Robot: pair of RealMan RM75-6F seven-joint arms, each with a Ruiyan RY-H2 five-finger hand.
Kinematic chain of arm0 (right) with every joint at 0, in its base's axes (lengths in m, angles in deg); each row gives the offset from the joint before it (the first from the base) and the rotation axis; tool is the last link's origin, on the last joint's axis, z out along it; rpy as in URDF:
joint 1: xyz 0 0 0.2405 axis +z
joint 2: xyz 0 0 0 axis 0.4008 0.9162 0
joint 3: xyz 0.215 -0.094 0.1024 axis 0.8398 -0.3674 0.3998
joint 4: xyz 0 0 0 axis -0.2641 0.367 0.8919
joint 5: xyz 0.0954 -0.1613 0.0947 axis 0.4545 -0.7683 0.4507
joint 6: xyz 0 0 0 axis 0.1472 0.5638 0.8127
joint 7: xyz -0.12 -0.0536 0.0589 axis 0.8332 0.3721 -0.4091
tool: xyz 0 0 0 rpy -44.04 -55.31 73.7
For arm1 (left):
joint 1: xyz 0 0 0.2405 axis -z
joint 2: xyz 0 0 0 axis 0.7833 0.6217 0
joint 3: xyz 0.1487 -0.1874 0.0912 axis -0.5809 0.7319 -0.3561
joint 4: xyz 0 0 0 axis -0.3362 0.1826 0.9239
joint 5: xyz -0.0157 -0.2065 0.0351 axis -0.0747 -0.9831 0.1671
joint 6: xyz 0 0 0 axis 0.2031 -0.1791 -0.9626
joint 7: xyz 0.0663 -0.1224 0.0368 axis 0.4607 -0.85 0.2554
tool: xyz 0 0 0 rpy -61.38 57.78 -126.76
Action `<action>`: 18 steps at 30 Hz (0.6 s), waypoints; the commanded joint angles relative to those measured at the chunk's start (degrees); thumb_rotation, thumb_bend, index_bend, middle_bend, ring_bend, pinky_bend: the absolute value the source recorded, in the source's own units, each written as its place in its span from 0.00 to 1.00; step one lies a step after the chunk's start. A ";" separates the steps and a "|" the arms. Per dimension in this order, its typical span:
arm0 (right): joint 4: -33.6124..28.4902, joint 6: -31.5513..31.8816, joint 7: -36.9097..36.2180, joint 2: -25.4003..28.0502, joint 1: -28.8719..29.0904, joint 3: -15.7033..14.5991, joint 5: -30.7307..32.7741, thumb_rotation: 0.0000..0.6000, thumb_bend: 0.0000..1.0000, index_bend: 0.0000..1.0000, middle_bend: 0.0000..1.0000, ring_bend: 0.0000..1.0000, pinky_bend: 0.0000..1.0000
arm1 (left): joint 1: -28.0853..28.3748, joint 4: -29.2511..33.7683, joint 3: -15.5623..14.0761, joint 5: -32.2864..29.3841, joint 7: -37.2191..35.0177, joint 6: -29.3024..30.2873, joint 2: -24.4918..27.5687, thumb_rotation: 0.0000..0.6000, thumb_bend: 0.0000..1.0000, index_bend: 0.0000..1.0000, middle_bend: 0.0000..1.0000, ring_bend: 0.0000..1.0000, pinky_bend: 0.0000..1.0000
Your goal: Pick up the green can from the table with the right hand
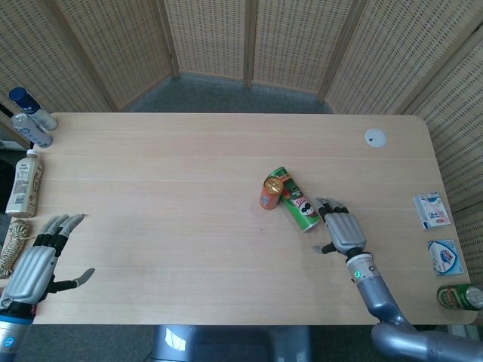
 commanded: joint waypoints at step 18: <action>7.08 -1.51 3.59 -8.15 6.31 3.87 10.82 0.87 0.09 0.00 0.00 0.00 0.05 | 0.94 0.64 0.30 0.61 -0.01 -0.73 0.30 0.94 0.27 0.07 0.12 0.00 0.00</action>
